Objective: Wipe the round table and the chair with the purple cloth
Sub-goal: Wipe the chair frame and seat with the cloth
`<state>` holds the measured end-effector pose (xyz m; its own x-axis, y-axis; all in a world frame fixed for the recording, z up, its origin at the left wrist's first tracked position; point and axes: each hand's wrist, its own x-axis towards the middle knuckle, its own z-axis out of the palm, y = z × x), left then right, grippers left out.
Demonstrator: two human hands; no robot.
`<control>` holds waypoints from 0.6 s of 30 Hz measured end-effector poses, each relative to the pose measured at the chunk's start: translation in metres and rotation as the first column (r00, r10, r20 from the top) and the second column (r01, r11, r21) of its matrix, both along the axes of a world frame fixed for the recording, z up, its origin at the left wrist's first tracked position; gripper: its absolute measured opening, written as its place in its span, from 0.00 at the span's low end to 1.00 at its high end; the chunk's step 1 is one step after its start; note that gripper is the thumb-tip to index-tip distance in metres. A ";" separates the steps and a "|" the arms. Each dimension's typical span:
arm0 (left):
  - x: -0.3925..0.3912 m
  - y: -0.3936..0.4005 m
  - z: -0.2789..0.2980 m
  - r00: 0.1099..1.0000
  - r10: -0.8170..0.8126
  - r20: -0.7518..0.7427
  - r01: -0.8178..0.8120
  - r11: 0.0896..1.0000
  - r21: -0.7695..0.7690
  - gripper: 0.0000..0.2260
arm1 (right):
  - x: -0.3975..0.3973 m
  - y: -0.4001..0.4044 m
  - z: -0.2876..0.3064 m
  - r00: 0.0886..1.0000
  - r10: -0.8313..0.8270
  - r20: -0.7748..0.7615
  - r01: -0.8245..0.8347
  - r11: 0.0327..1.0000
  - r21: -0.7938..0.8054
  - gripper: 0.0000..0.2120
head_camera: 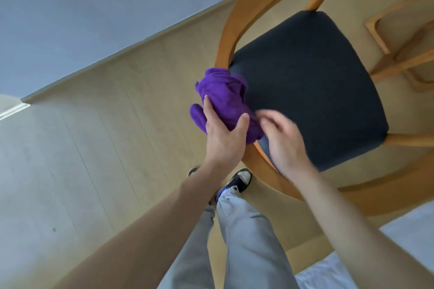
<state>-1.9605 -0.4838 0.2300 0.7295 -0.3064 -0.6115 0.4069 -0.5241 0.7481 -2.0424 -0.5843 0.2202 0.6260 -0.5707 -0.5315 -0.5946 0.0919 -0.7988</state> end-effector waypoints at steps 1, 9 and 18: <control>0.008 -0.007 -0.003 0.999 0.025 0.025 -0.025 0.999 0.036 0.40 | -0.020 0.009 -0.004 0.997 -0.014 -0.075 0.007 0.995 -0.097 0.09; 0.071 -0.030 -0.015 0.997 -0.079 0.022 0.075 0.986 0.148 0.32 | -0.033 0.046 -0.025 0.927 -0.123 -0.355 -0.018 0.929 -0.368 0.19; -0.055 0.022 0.007 0.982 0.026 -0.188 -0.013 0.997 0.070 0.32 | -0.036 0.045 -0.026 0.940 -0.119 -0.320 -0.029 0.906 -0.422 0.17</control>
